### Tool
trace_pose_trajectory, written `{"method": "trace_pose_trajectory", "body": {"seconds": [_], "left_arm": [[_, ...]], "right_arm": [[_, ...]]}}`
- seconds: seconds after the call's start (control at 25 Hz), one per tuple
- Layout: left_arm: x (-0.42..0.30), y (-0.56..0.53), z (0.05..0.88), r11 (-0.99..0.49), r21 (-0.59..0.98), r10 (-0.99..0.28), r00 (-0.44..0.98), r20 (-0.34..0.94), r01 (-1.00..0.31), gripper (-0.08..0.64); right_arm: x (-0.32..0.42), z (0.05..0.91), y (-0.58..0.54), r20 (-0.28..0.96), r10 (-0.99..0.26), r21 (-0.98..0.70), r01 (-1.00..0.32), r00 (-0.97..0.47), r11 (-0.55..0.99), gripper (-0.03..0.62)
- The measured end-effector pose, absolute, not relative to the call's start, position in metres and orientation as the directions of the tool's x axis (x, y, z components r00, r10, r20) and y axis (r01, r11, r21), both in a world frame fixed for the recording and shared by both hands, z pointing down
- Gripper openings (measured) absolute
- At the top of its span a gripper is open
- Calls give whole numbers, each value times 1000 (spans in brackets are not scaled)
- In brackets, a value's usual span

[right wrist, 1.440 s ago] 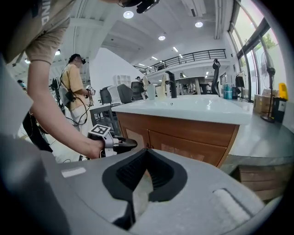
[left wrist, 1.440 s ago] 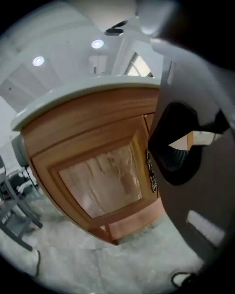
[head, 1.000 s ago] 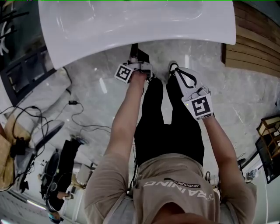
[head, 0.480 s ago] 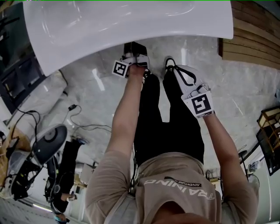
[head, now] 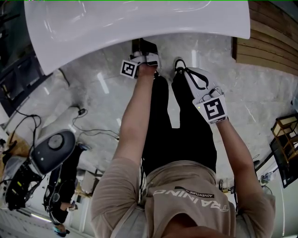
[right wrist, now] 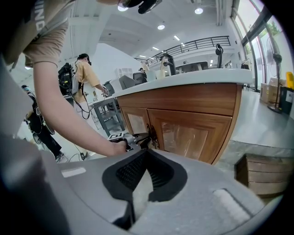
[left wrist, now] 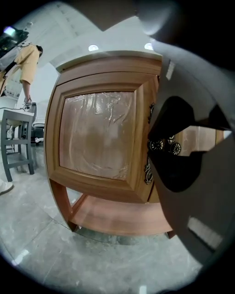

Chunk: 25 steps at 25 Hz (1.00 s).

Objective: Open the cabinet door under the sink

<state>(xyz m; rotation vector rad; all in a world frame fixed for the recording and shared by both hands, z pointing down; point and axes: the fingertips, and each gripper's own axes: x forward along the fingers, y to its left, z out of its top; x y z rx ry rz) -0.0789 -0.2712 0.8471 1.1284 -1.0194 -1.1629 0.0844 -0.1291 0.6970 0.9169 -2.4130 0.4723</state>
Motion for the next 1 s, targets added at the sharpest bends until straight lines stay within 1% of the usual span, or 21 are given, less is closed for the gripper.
{"method": "trace_pose_trajectory", "body": {"seconds": [0.16, 0.36, 0.56, 0.64, 0.76, 0.84, 0.92, 1.0], "left_arm": [[-75, -268, 848, 70, 988, -984, 170, 46, 139, 100], [-78, -254, 847, 74, 990, -972, 232, 45, 116, 100], [-83, -235, 850, 63, 995, -965, 259, 40, 83, 100], [-72, -222, 846, 63, 995, -960, 276, 39, 76, 100], [-33, -200, 832, 43, 998, -953, 303, 25, 53, 100], [-17, -193, 826, 34, 998, -949, 316, 17, 48, 98], [-23, -190, 827, 40, 997, -946, 324, 17, 63, 98], [-44, -186, 834, 55, 996, -942, 334, 29, 68, 98]], "right_arm": [[84, 698, -126, 569, -498, -146, -676, -654, 722, 2], [76, 696, -119, 550, -484, -201, -670, -681, 714, 2], [81, 695, -113, 554, -451, -191, -634, -700, 749, 2], [98, 689, -103, 557, -445, -183, -627, -701, 757, 2], [147, 680, -81, 555, -449, -167, -622, -700, 765, 2], [167, 680, -74, 563, -454, -159, -630, -691, 760, 2], [159, 686, -76, 576, -454, -162, -640, -679, 751, 2], [133, 690, -80, 578, -449, -176, -641, -682, 747, 2]]}}
